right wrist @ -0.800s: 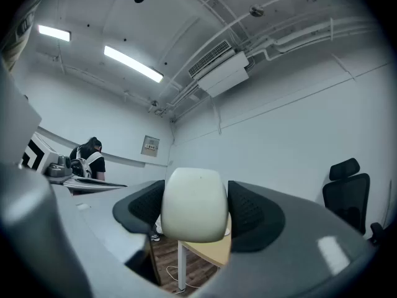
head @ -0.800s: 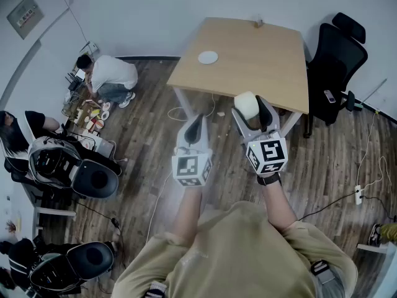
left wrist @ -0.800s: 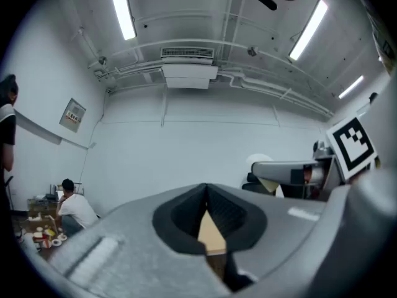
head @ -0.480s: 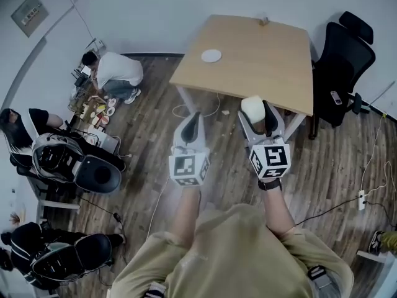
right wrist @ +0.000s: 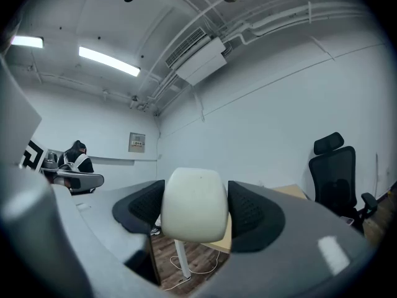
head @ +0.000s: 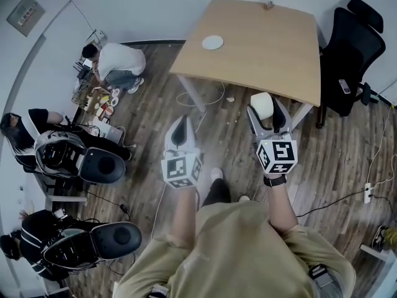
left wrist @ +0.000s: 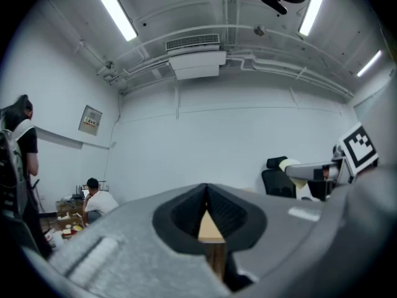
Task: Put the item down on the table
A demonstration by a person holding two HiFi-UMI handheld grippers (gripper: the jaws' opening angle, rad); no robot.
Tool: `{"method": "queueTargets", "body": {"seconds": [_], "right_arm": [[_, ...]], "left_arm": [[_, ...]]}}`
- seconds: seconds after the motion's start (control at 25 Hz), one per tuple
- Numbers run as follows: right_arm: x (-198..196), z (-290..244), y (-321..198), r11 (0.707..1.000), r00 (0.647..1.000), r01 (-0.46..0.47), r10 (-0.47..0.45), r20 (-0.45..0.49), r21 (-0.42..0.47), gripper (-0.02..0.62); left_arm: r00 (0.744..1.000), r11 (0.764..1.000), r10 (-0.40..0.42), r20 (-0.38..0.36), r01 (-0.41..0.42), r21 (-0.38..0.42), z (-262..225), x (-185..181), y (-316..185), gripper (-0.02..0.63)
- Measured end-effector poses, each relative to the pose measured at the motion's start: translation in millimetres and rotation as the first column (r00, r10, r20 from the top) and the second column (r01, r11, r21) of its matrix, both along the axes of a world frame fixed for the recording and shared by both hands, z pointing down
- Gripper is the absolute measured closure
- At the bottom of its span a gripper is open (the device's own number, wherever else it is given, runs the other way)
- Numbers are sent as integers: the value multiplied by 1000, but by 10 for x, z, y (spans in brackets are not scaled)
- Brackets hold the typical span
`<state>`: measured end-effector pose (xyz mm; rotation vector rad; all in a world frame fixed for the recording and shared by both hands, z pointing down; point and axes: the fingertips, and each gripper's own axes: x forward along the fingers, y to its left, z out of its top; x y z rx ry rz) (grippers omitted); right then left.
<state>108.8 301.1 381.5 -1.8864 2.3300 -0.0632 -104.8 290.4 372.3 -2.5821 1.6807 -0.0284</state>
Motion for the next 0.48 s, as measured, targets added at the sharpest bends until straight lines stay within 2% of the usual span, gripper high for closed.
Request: {"method": "queueTargets", "body": {"seconds": [0.28, 0.48], "right_arm": [[77, 57, -501, 998, 998, -56, 56, -22, -12, 273], [112, -160, -1032, 996, 994, -94, 94, -63, -4, 273]], "left_arm": [[999, 999, 43, -16, -43, -8, 132, -1, -550, 604], [997, 998, 63, -49, -63, 16, -37, -36, -1287, 604]]}}
